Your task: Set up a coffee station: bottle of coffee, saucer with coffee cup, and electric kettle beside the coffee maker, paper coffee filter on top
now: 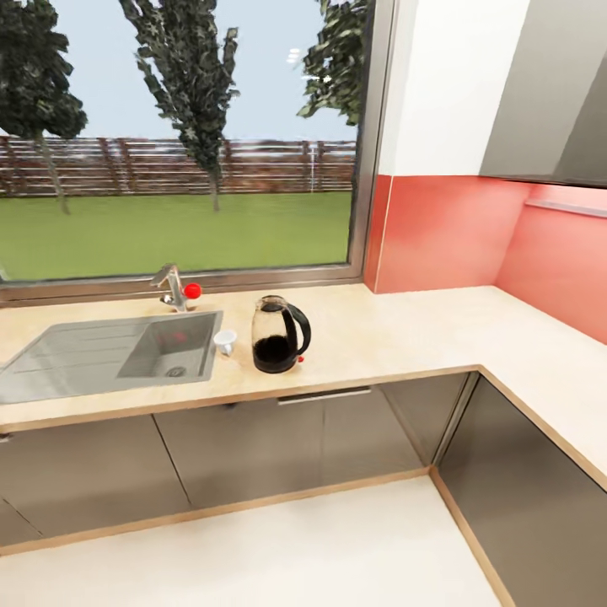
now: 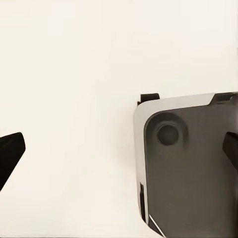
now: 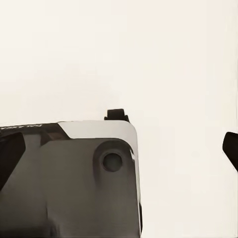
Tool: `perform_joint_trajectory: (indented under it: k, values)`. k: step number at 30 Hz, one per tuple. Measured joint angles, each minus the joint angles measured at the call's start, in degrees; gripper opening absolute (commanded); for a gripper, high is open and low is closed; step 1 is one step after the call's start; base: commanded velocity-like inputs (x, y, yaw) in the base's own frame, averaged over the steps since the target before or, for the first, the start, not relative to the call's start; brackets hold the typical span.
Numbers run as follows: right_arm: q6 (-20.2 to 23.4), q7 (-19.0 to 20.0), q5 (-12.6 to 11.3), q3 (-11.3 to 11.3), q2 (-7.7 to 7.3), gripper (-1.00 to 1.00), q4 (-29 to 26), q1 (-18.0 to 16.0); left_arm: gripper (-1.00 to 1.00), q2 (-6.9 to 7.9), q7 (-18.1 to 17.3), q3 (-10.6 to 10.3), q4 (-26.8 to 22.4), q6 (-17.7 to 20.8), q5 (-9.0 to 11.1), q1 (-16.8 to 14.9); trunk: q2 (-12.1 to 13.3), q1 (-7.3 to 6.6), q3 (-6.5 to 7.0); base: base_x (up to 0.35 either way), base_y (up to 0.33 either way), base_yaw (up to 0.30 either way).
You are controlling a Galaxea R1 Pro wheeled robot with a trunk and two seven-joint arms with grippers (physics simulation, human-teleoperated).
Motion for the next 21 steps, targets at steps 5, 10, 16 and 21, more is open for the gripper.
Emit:
perform_joint_trajectory:
  k: [5, 10, 16, 21]
  values:
    - [0.01, 0.00, 0.00, 0.00, 0.01, 1.00, 0.00, 0.00, 1.00, 0.00, 0.00, 0.00, 0.03, 0.00, 0.00, 0.00, 0.00, 0.00, 0.00, -0.162, -0.251, 0.279]
    - [-0.01, 0.00, -0.01, 0.00, 0.01, 1.00, 0.00, 0.00, 1.00, 0.00, 0.00, 0.00, 0.04, 0.01, 0.00, 0.00, -0.01, -0.02, 0.00, -0.027, -0.103, 0.279]
    - [0.03, -0.06, 0.11, 0.00, 0.16, 1.00, 0.00, 0.00, 1.00, -0.02, 0.00, 0.05, -0.04, 0.01, -0.01, 0.01, 0.00, -0.02, 0.00, -0.003, -0.012, 0.279]
    - [0.06, -0.07, 0.25, -0.01, 0.19, 1.00, 0.05, 0.00, 1.00, -0.22, -0.17, 0.00, -0.05, -0.08, -0.07, 0.01, 0.00, -0.02, 0.00, 0.000, -0.001, 0.279]
